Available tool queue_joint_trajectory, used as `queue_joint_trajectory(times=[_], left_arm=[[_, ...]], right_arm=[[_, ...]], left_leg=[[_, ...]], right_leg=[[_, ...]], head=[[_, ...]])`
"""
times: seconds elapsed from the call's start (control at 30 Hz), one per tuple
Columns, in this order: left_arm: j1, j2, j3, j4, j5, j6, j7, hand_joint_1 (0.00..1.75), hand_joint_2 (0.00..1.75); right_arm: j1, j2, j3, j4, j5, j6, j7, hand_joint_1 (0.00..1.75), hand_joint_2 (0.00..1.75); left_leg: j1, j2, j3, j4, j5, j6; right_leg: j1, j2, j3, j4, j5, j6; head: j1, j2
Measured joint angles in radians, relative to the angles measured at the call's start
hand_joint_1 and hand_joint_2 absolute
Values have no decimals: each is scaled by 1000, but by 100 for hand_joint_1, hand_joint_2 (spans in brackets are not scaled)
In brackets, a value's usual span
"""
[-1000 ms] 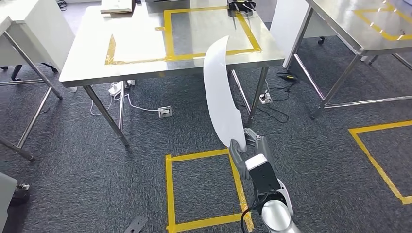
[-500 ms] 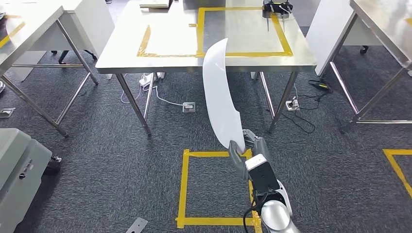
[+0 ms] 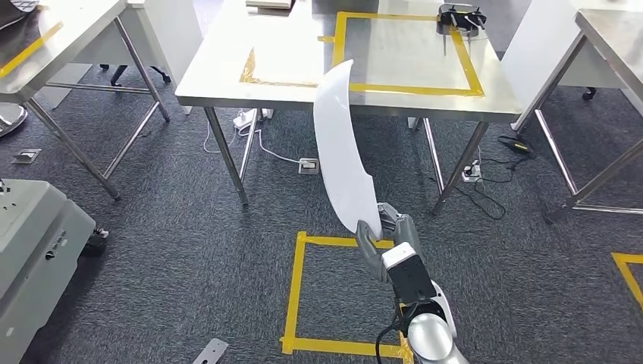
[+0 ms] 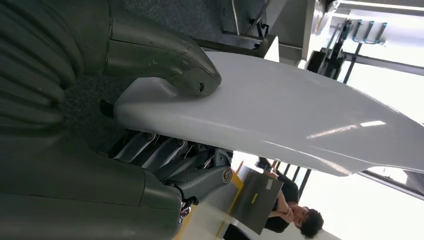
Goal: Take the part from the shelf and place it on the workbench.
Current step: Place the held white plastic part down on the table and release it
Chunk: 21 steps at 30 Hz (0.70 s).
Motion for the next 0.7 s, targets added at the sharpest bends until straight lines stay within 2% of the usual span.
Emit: queue_joint_trajectory(times=[0.03,0.07,0.2,0.33,0.4,0.57,0.63,0.7], left_arm=[[0,0,0,0,1,-1,0,0,175],[-1,0,0,0,2,-1,3,0,175],[0,2,5,0,5,3,37,0,175],[0,3,7,0,-3,13,65,0,175],[0,4,7,0,-10,13,68,0,175],[-1,10,7,0,-24,6,71,0,175],[-1,9,7,0,-26,6,72,0,175],[-2,7,7,0,-28,6,72,0,175]], right_arm=[[-1,0,0,0,0,0,0,175,175],[-2,0,0,0,-1,1,1,175,175],[-2,0,0,0,-4,1,1,175,175],[0,-1,0,0,-5,2,-2,175,175],[0,-1,0,0,-5,1,-5,175,175],[5,-1,0,0,-5,0,-8,175,175],[8,-1,0,-2,-5,-1,-11,175,175],[8,-2,0,-5,-5,-1,-15,175,175]], left_leg=[[-1,-3,-1,0,1,-5],[-3,-5,-3,1,1,-10],[-4,-5,-2,-6,5,-5],[-3,-5,2,-17,13,-18],[-4,-5,2,-18,14,-19],[-7,-4,-1,-12,8,-11],[-4,-3,5,-25,11,-7],[6,-1,19,-45,19,-4]], right_leg=[[1,2,23,-51,16,-4],[3,4,33,-78,21,-6],[5,4,31,-84,26,-11],[6,4,29,-84,28,-20],[5,4,28,-83,28,-21],[1,4,28,-84,28,-17],[2,4,33,-88,27,-11],[4,5,22,-55,3,-1]], head=[[0,0],[0,0],[0,0],[0,0],[0,0],[-1,0],[-1,0],[3,0]])
